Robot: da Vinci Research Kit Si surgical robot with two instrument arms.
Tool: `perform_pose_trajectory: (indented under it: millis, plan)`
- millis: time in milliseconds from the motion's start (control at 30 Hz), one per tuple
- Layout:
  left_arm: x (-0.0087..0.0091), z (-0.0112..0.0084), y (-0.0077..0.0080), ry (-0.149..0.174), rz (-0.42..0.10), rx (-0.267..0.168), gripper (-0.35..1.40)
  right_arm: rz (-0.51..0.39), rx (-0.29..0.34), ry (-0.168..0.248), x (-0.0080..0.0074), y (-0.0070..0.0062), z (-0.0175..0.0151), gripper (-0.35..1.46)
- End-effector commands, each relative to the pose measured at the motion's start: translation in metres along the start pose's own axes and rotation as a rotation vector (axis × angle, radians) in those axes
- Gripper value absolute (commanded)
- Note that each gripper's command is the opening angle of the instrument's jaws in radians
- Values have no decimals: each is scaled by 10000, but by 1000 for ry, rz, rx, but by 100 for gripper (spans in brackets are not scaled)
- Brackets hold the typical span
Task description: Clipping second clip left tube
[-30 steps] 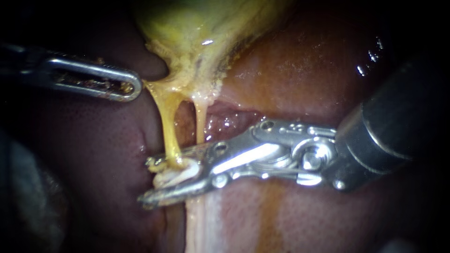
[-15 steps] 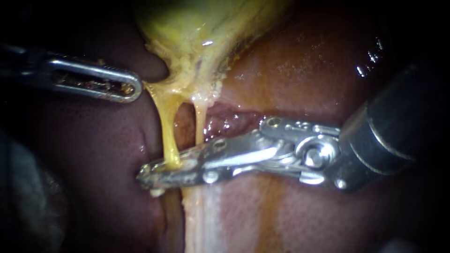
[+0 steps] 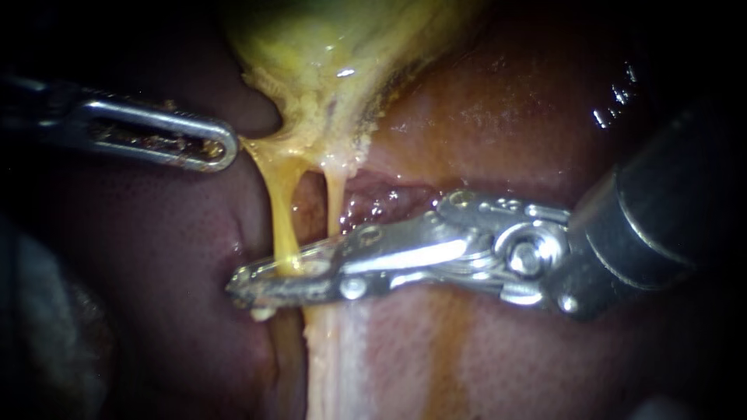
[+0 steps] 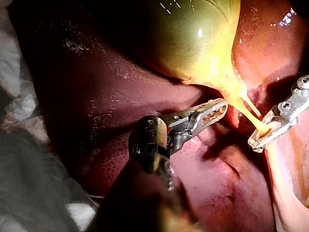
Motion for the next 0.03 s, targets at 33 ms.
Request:
perform_pose_trajectory:
  millis: [33]
  plan:
    - [0,0,0,0,0,-1,-35,0,-6,5,0,0,0,-35]
